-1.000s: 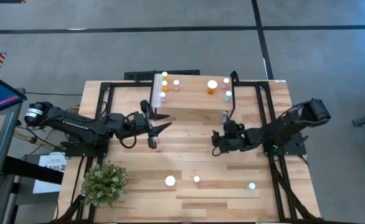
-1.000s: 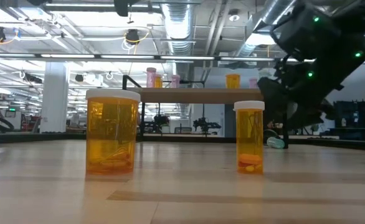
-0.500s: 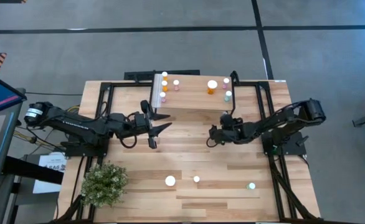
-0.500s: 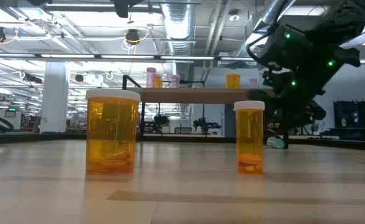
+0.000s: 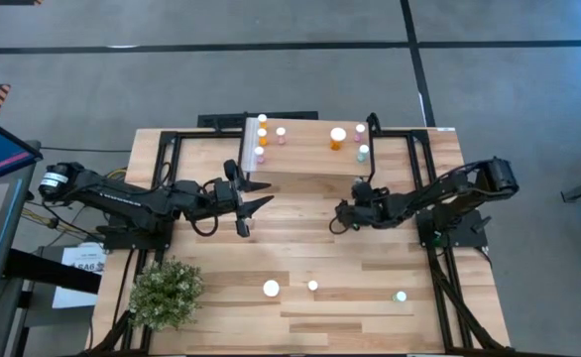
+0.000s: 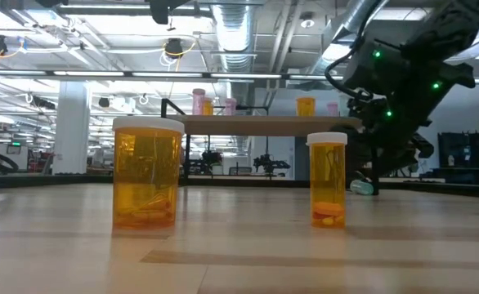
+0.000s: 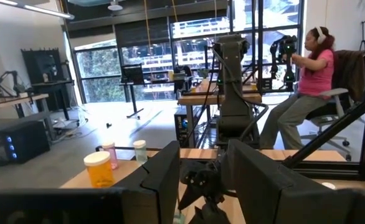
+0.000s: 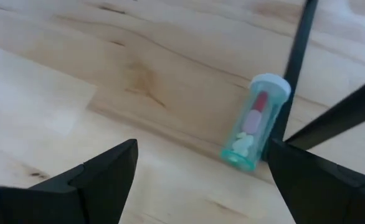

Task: Pick and place medicine bottles onto shelf by color
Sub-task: Put the top small blue pill bottle on the shelf

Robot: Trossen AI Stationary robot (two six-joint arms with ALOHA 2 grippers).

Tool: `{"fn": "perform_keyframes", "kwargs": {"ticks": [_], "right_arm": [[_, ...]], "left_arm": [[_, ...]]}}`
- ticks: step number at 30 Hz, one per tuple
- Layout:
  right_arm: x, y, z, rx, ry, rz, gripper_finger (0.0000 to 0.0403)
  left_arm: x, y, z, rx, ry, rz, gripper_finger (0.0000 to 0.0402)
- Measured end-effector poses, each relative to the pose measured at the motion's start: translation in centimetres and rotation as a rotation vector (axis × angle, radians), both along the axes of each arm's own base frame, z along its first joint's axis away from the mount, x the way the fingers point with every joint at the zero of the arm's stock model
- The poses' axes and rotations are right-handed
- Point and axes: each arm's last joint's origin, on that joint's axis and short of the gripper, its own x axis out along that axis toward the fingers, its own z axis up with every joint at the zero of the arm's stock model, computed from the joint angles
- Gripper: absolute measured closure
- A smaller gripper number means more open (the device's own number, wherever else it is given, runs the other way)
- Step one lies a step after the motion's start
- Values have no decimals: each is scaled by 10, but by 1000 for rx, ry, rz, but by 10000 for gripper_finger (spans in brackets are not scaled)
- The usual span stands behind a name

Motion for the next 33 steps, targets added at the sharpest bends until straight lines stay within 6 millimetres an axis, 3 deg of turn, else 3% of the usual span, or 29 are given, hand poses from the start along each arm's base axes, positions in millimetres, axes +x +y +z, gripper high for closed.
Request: {"fn": "perform_keyframes", "kwargs": {"ticks": [22, 33], "right_arm": [[-5, -24, -1, 7, 24, -103, 26], [-3, -24, -2, 80, 1, -89, 39]], "left_arm": [[0, 0, -1, -13, 5, -2, 275], [0, 0, -2, -15, 13, -2, 275]]}}
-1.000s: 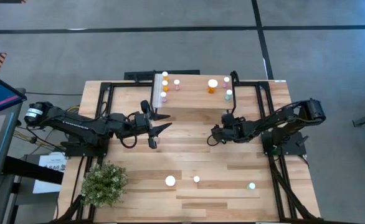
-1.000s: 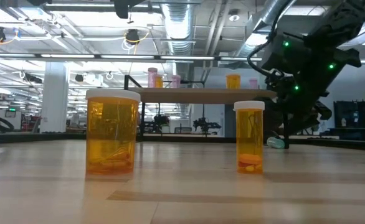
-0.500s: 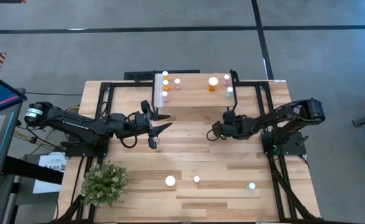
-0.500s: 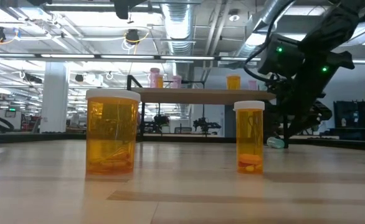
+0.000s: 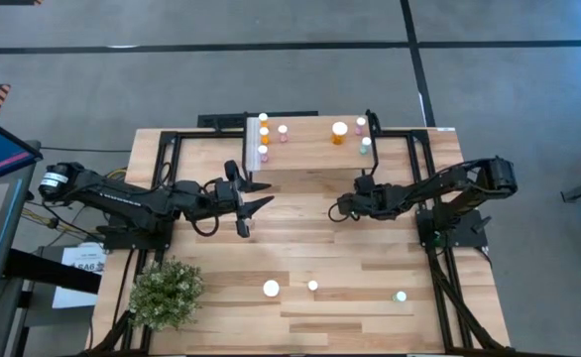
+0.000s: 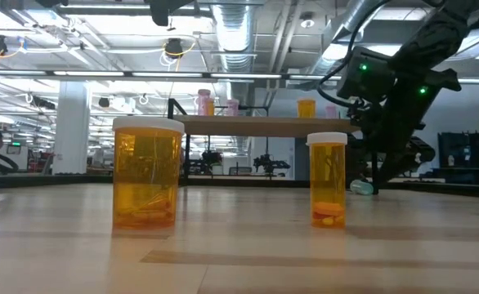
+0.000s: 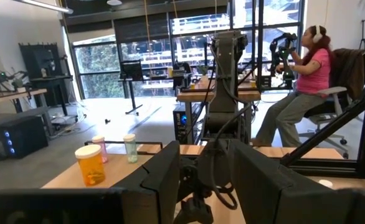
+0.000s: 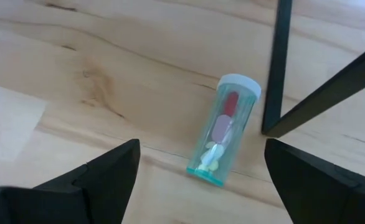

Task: Pick and place medicine bottles onto shelf by color
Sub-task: Put the top small blue pill bottle on the shelf

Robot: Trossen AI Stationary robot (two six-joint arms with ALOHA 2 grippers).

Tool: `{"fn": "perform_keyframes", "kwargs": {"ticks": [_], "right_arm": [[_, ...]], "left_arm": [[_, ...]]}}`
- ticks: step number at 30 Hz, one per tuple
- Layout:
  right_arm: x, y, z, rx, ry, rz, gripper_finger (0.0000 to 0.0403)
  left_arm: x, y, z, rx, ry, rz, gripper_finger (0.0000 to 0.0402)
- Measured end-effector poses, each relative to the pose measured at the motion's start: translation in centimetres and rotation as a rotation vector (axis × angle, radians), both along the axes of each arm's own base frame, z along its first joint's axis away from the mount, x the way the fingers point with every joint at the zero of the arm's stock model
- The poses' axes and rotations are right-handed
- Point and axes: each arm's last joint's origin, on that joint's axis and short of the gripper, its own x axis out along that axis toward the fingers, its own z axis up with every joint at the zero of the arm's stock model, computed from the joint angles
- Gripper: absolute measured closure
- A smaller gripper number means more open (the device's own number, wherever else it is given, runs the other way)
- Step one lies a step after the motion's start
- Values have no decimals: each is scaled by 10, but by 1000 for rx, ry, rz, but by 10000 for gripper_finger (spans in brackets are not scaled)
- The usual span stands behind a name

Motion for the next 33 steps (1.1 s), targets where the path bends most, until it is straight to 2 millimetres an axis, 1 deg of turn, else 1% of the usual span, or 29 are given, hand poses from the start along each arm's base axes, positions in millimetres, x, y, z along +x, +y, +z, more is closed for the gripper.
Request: {"fn": "perform_keyframes", "kwargs": {"ticks": [11, 18, 23, 33], "right_arm": [[-3, 0, -2, 6, 17, -5, 109], [-11, 1, -9, 38, 23, -30, 137], [-10, 1, -9, 38, 11, -30, 160], [-6, -1, -7, 31, -38, -32, 229]], "left_arm": [[0, 0, 0, -4, 3, -1, 275], [0, 0, 0, -7, 2, -1, 275], [0, 0, 0, -7, 2, -1, 274], [0, 0, 0, -7, 2, -1, 274]]}}
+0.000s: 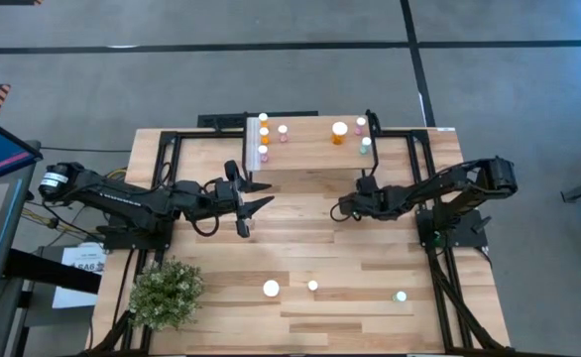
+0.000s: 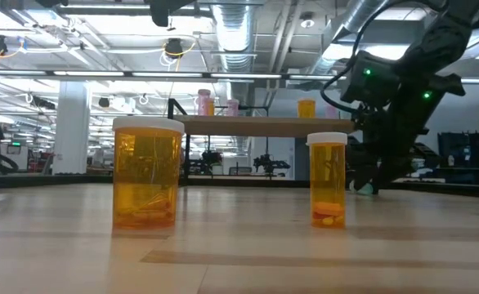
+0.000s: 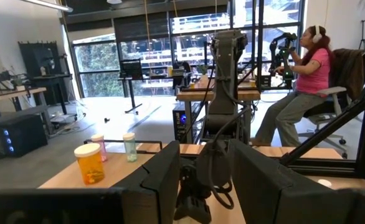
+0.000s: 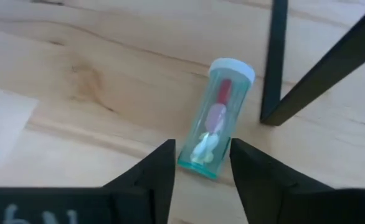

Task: Pick and place medicine bottles onto shelf by color
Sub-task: Put the top small blue pill bottle on the shelf

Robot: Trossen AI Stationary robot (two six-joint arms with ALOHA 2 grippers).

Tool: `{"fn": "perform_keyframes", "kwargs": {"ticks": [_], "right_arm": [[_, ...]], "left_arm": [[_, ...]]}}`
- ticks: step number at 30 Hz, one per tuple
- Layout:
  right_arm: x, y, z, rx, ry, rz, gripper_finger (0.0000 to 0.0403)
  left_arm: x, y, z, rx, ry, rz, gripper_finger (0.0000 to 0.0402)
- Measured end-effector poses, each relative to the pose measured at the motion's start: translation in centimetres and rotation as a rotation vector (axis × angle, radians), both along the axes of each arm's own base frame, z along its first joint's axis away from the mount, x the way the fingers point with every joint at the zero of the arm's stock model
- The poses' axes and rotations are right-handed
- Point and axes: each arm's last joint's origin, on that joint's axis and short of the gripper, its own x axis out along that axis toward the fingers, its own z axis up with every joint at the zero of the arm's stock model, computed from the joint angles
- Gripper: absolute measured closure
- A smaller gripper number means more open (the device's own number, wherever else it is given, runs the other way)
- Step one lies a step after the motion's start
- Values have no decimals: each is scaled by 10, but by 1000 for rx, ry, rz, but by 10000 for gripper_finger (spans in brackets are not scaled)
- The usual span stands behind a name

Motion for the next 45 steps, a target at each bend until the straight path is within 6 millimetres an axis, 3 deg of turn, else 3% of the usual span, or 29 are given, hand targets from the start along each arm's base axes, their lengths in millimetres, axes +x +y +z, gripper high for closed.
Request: {"fn": "perform_keyframes", "kwargs": {"ticks": [12, 17, 23, 35, 45], "right_arm": [[0, 0, 0, 5, 27, 33, 292], [3, 15, 1, 44, 14, 117, 292], [2, 46, 9, 109, -42, 251, 294], [-6, 110, 61, 111, -389, 556, 294], [-5, 123, 106, -49, -648, 783, 293]], "left_arm": [[0, 0, 0, 0, 0, -2, 274], [0, 0, 0, 1, 4, -3, 274], [0, 0, -1, 1, 10, -10, 274], [0, -1, -1, -20, 3, -24, 274], [7, -3, -6, -32, 12, -93, 274]]}}
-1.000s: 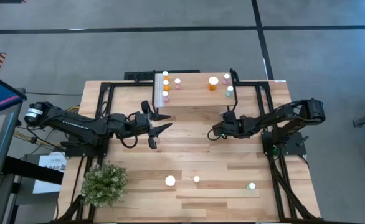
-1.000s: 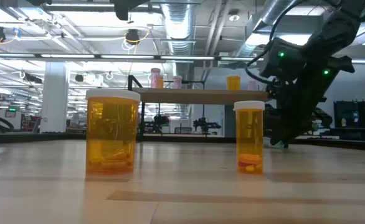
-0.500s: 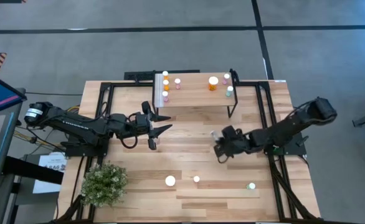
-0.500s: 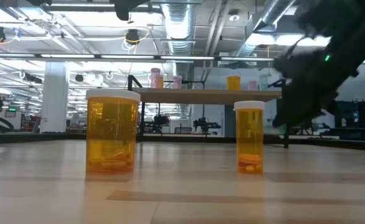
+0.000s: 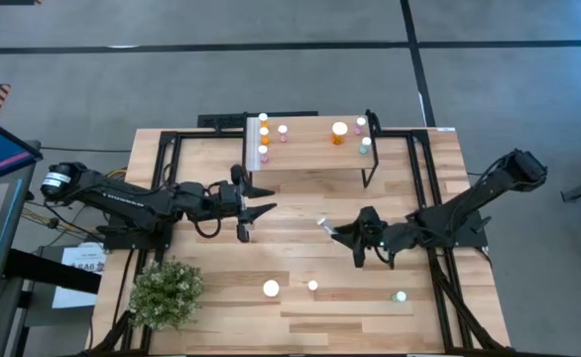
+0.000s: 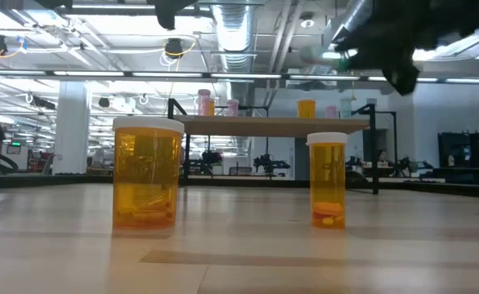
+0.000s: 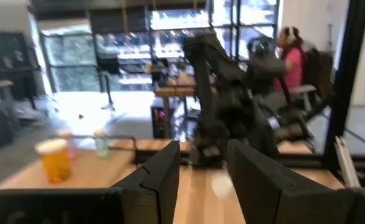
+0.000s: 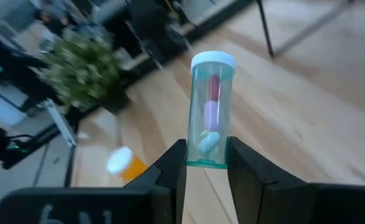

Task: Pick and place medicine bottles onto shelf by color
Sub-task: Put the top small blue pill bottle on the shelf

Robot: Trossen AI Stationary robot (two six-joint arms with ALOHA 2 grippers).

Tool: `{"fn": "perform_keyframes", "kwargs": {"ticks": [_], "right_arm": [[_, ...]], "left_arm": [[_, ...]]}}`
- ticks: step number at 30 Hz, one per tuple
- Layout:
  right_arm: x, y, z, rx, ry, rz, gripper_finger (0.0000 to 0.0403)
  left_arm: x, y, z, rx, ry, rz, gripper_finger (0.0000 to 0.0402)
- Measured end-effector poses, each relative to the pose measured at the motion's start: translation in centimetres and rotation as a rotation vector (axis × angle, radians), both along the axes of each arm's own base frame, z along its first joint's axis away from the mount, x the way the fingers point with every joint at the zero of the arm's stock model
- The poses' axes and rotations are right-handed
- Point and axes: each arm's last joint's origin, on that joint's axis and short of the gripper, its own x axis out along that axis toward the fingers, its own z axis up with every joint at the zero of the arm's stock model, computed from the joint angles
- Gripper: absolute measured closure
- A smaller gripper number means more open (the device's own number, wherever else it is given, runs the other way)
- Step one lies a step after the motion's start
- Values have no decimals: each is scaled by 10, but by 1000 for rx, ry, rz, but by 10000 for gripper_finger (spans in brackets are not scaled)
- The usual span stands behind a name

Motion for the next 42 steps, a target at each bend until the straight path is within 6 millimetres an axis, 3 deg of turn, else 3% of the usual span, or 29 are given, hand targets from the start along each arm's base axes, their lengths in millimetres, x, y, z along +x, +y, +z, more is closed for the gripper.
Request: {"fn": "perform_keyframes", "kwargs": {"ticks": [6, 10, 16, 22, 29, 36, 42], "right_arm": [[1, 0, 16, -122, -111, 46, 293], [2, -2, 22, -181, -149, 51, 292], [3, -3, 24, -208, -165, 53, 292], [2, 1, 24, -205, -168, 73, 292], [2, 2, 24, -203, -167, 91, 292], [2, 2, 24, -203, -165, 96, 292], [2, 2, 24, -203, -171, 98, 292]], "left_arm": [[15, 1, -7, -19, 30, -57, 274], [37, 3, -9, -52, 84, -126, 266], [68, 4, -13, -86, 146, -115, 228], [84, 2, -16, -104, 172, -130, 176], [100, 2, -22, -160, 171, -281, 138], [106, 3, -18, -173, 144, -331, 139], [106, 3, -19, -172, 149, -334, 180]]}}
